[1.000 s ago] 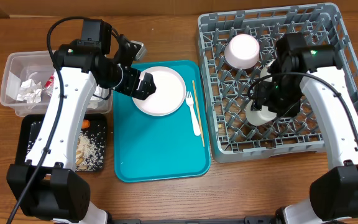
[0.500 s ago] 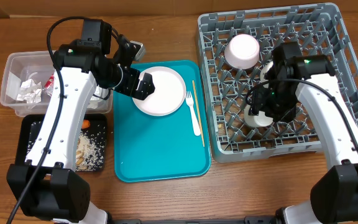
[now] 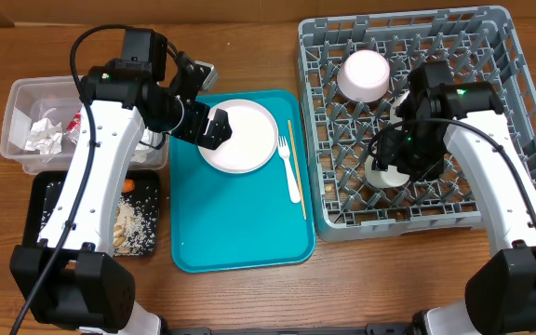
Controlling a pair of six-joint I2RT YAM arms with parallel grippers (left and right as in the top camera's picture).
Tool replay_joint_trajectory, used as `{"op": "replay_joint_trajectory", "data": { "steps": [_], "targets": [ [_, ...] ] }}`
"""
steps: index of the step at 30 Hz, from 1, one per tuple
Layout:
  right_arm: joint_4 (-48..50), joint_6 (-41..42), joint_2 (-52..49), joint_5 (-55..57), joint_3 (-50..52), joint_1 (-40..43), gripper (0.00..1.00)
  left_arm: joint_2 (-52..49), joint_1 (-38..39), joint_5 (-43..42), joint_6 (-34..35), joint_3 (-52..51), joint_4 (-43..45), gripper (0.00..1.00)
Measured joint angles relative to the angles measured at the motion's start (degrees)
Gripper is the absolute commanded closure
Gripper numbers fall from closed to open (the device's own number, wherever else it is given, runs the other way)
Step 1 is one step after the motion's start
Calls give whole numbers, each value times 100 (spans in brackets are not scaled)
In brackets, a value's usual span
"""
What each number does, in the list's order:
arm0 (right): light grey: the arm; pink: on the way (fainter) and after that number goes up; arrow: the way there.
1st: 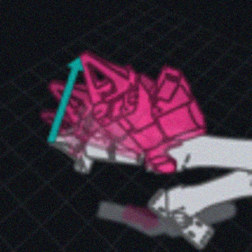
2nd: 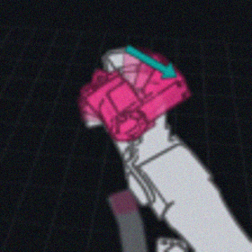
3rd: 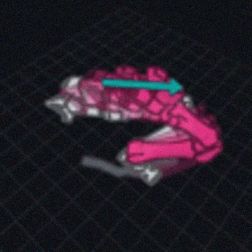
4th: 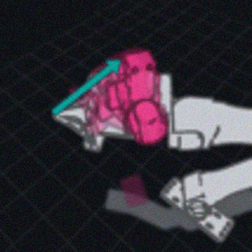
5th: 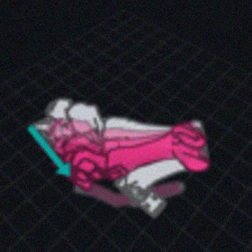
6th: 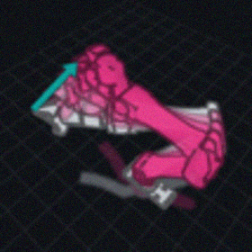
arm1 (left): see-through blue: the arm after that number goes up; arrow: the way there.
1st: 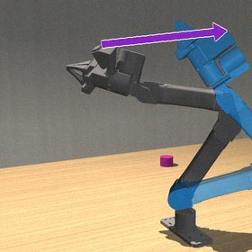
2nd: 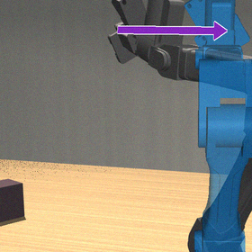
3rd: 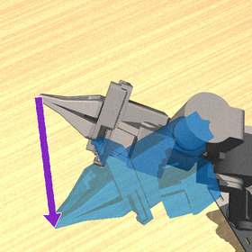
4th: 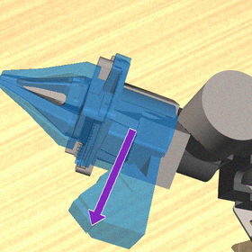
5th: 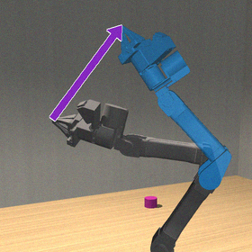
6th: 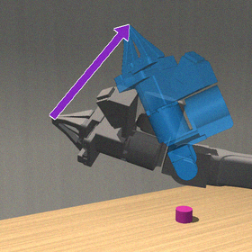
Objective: Sort waste into correct bins and load items into the dishwasher
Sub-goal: 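Lower the white cup upside down between the rack pegs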
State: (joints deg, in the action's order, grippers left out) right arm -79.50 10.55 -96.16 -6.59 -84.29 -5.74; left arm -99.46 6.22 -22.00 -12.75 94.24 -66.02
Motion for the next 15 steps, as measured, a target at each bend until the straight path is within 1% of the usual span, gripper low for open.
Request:
{"op": "replay_joint_trajectory", "data": {
  "steps": [15],
  "targets": [
    [-122, -114, -2, -2, -186, 0, 95, 0, 0, 0, 0, 0, 0, 0]
  ]
}}
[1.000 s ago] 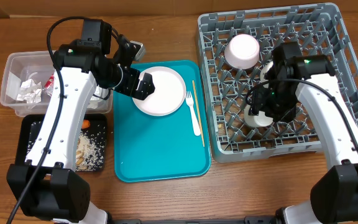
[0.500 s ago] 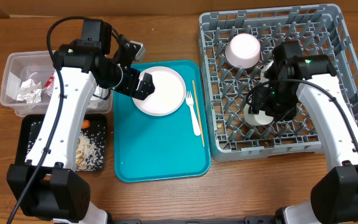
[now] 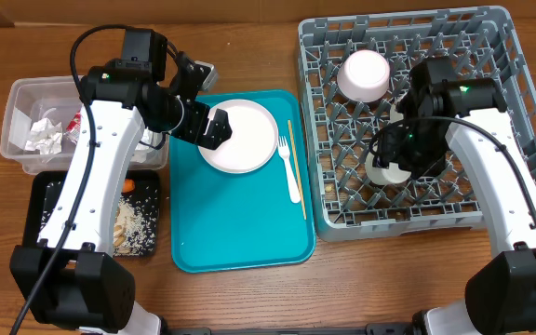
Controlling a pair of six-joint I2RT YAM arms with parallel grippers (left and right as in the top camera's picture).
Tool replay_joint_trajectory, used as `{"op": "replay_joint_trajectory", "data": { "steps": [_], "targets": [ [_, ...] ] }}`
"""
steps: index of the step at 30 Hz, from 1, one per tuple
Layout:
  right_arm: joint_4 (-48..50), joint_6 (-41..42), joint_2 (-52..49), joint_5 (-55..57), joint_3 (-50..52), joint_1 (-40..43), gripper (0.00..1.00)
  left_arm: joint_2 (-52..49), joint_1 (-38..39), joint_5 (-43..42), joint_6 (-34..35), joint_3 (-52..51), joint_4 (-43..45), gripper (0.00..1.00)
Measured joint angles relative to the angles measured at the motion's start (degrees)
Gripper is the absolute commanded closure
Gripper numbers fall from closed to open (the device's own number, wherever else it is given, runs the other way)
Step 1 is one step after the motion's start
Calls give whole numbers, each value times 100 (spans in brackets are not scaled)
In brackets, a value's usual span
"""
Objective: Sort waste into correct bins and load items into the dishwasher
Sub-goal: 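Lower the white cup upside down between the rack pegs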
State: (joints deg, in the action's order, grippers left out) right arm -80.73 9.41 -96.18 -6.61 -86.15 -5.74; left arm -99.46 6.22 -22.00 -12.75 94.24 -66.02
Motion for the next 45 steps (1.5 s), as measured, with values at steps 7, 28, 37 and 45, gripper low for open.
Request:
{"op": "replay_joint_trajectory", "data": {
  "steps": [7, 28, 37, 45],
  "targets": [
    [-9, -2, 0, -7, 0, -136, 95, 0, 0, 0, 0, 0, 0, 0],
    [101, -7, 0, -11, 44, -160, 94, 0, 0, 0, 0, 0, 0, 0],
    [120, -7, 0, -24, 44, -160, 94, 0, 2, 0, 0, 0, 0, 0],
    [190, -7, 0, -26, 208, -160, 94, 0, 0, 0, 0, 0, 0, 0]
  ]
}}
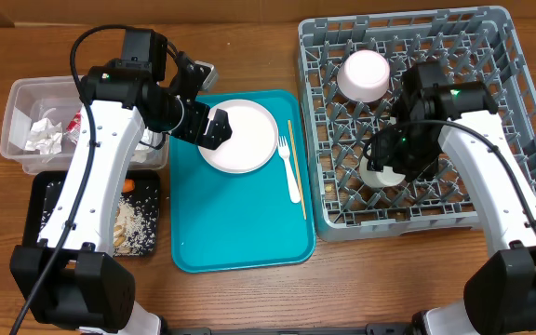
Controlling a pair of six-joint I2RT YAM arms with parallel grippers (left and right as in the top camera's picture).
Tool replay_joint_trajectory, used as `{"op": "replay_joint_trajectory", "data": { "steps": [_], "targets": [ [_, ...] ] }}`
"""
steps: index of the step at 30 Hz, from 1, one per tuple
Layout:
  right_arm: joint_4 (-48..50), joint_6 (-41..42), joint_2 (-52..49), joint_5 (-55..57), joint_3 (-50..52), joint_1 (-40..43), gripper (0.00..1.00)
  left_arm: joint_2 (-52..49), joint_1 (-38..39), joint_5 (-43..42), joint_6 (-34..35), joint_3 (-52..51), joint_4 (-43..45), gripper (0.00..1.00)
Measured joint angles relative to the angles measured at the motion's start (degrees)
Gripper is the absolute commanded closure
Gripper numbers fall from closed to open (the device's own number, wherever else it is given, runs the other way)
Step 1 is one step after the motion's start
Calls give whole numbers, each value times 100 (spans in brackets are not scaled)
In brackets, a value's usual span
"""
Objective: Sort waste into correct bins and load items into the dishwasher
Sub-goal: 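Lower the white cup upside down between the rack pegs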
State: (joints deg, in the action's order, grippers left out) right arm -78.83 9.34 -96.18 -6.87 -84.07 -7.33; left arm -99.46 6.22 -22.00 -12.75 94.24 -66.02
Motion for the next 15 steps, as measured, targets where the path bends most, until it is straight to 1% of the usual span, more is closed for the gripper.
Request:
{"op": "replay_joint_trajectory", "data": {
  "steps": [8, 10, 11, 13, 15],
  "targets": [
    [229, -2, -22, 0, 319, 0, 93, 0, 0, 0, 0, 0, 0, 0],
    [273, -2, -44, 0, 319, 0, 74, 0, 0, 0, 0, 0, 0, 0],
    [297, -2, -52, 2, 319, 0, 72, 0, 0, 0, 0, 0, 0, 0],
    [323, 0, -59, 0, 319, 0, 69, 0, 2, 0, 0, 0, 0, 0],
    [328, 0, -59, 0, 321, 0, 63, 0, 0, 0, 0, 0, 0, 0]
  ]
}}
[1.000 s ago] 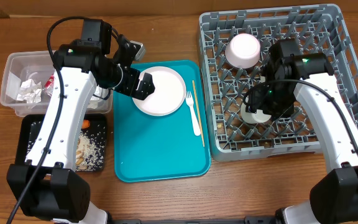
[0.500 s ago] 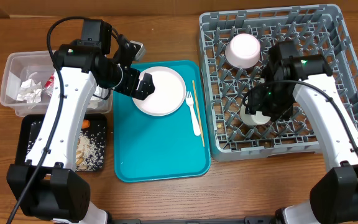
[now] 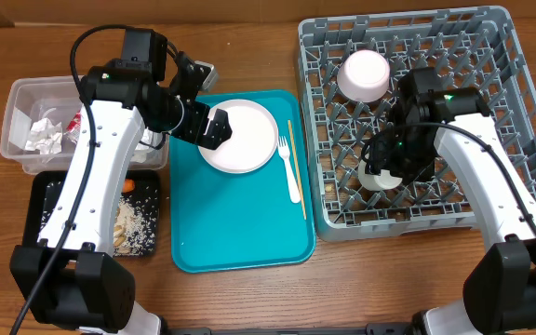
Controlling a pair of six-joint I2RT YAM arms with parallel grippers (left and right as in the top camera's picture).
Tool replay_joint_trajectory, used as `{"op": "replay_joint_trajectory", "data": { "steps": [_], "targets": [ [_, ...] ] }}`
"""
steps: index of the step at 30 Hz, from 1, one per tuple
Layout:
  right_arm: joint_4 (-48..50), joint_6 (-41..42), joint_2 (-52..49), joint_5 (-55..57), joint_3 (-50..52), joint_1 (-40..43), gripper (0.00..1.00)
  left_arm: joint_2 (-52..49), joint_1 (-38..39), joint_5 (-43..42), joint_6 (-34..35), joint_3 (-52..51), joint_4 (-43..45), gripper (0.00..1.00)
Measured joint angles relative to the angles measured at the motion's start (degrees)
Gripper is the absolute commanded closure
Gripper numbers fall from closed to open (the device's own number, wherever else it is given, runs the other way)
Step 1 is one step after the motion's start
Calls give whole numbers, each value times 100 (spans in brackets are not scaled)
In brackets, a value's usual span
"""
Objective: Sort waste into correct bins and load items into the dishwasher
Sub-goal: 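Lower the white cup upside down between the rack pegs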
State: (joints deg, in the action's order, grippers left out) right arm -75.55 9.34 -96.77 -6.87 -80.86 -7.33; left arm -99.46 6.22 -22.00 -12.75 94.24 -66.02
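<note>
A white plate (image 3: pixel 247 138) lies on the teal tray (image 3: pixel 240 233), with a white fork (image 3: pixel 290 172) and a thin yellow stick (image 3: pixel 297 167) beside it. My left gripper (image 3: pixel 214 127) sits at the plate's left rim; from above its jaws cannot be read. In the grey dish rack (image 3: pixel 519 84) an upturned white bowl (image 3: pixel 364 74) rests at the back left. My right gripper (image 3: pixel 394 158) is low in the rack's middle, shut on a white cup (image 3: pixel 378 179).
A clear bin (image 3: pixel 21 102) with crumpled paper stands at the far left. In front of it a black bin (image 3: pixel 45 200) holds rice and food scraps. The rack's right half has free slots.
My right gripper and the white cup have shifted slightly left and toward the rack's front. The left arm, plate, fork and stick are unchanged.
All along, my left gripper stayed at the plate's left rim. My right gripper held the white cup low in the rack's middle, shifting it a little between moments; it now sits slightly further left than at first.
</note>
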Motion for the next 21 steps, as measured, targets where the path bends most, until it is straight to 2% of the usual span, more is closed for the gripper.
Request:
{"op": "replay_joint_trajectory", "data": {
  "steps": [6, 13, 21],
  "targets": [
    [-22, 0, -4, 2, -2, 0, 57, 0, 0, 0, 0, 0, 0, 0],
    [-87, -2, -4, 0, -2, 0, 41, 0, 0, 0, 0, 0, 0, 0],
    [0, -4, -4, -2, 0, 0, 40, 0, 0, 0, 0, 0, 0, 0]
  ]
}}
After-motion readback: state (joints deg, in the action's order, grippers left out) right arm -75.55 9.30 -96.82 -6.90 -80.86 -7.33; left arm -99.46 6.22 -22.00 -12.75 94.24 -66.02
